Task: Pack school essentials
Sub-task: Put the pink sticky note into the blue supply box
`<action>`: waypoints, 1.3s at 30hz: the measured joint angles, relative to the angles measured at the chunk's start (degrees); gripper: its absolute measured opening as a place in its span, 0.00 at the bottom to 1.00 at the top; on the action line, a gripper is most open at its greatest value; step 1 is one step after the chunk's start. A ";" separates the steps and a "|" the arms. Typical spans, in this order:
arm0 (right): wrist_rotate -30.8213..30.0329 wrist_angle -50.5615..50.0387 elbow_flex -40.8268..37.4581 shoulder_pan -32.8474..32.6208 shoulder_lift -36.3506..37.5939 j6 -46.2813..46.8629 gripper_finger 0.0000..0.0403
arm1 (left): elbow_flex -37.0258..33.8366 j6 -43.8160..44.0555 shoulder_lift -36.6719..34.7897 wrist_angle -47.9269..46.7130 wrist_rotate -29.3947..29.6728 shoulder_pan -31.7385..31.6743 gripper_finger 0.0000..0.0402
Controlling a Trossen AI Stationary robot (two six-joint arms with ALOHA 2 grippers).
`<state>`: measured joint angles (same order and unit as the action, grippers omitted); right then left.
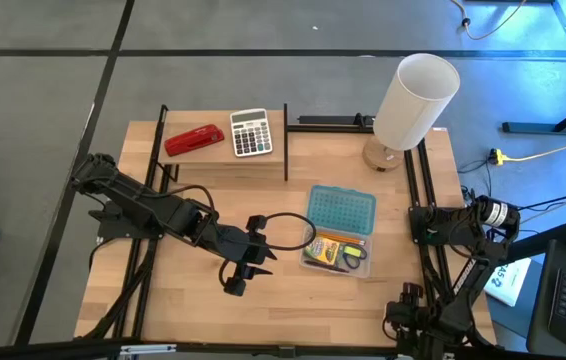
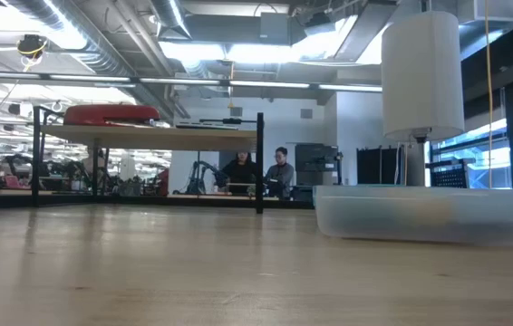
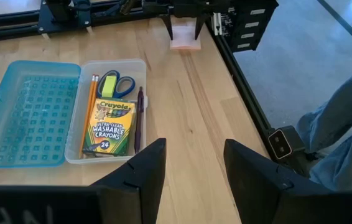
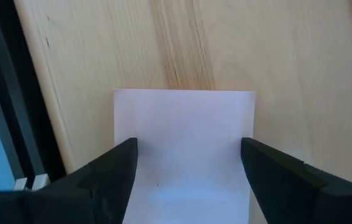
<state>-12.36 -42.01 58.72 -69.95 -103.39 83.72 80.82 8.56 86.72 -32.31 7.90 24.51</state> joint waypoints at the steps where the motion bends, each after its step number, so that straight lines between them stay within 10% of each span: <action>1: -0.02 -0.06 0.00 0.00 0.00 0.01 0.71 | 0.00 0.00 0.00 0.00 -0.02 0.00 0.39; 39: -1.27 -0.35 -2.69 -0.83 1.95 10.58 0.99 | 0.00 -0.01 0.00 0.01 0.00 0.01 0.39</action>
<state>-13.63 -42.36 56.03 -70.78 -101.45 94.31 80.82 8.54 86.72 -32.30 7.90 24.52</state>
